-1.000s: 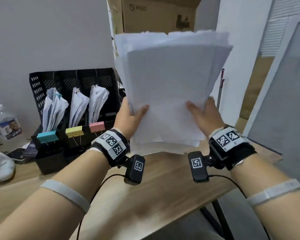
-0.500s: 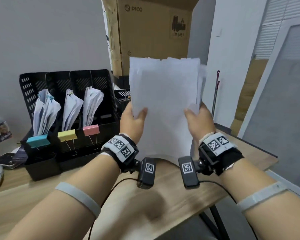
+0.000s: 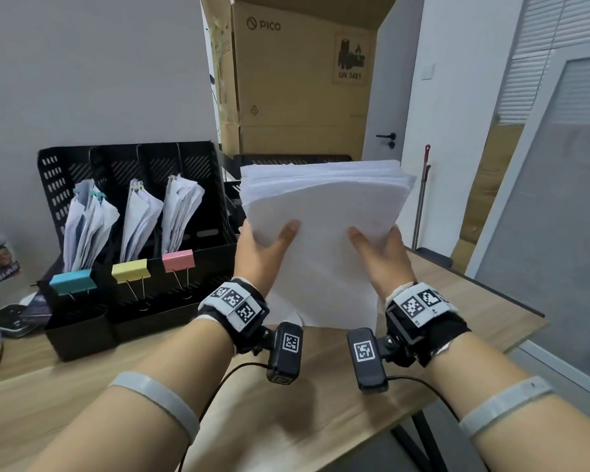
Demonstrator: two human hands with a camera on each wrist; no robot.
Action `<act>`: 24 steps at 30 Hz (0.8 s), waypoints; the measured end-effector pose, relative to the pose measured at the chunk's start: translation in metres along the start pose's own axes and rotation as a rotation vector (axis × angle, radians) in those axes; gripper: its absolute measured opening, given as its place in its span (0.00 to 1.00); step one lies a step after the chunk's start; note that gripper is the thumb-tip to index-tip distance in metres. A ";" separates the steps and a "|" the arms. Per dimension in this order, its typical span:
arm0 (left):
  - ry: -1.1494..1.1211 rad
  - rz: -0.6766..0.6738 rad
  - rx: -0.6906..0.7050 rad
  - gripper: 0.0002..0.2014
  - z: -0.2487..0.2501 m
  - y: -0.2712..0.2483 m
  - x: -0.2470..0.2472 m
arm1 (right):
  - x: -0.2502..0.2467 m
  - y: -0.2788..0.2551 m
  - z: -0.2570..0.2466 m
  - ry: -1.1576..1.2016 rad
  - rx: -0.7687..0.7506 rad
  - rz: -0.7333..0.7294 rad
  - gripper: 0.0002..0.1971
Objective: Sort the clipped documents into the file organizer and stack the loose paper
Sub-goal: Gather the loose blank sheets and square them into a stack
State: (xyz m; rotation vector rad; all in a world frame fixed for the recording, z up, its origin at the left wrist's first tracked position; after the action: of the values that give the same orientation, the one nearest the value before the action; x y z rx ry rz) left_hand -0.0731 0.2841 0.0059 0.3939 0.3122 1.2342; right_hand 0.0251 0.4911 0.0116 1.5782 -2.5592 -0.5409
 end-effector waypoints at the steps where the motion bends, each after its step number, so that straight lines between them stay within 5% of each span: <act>1: -0.004 0.004 0.004 0.28 0.000 0.000 0.000 | 0.000 0.001 -0.001 -0.026 -0.006 0.009 0.22; 6: -0.018 0.081 0.114 0.15 0.019 0.013 0.000 | -0.002 0.016 -0.021 -0.150 -0.056 0.018 0.36; 13: 0.047 0.062 -0.159 0.25 -0.024 0.008 0.000 | -0.013 0.006 0.029 -0.005 0.150 0.021 0.22; 19: -0.022 -0.035 -0.164 0.28 -0.038 -0.002 0.006 | -0.010 0.004 0.041 0.030 0.160 -0.004 0.20; 24: -0.014 0.017 -0.103 0.25 -0.032 -0.003 0.002 | -0.010 0.003 0.040 0.077 0.149 0.011 0.16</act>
State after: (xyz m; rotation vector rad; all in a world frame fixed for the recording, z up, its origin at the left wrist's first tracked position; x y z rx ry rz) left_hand -0.0838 0.2888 -0.0244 0.3170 0.2325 1.2576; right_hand 0.0172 0.5108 -0.0237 1.5940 -2.6027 -0.2885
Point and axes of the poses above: each hand's wrist, its own y-axis towards the middle knuckle, its own x-axis out of the palm, z = x × y, the point moved 6 cm from there along y, towards the middle knuckle, and after that the axes turned 13 degrees about -z, right-handed, at the moved point
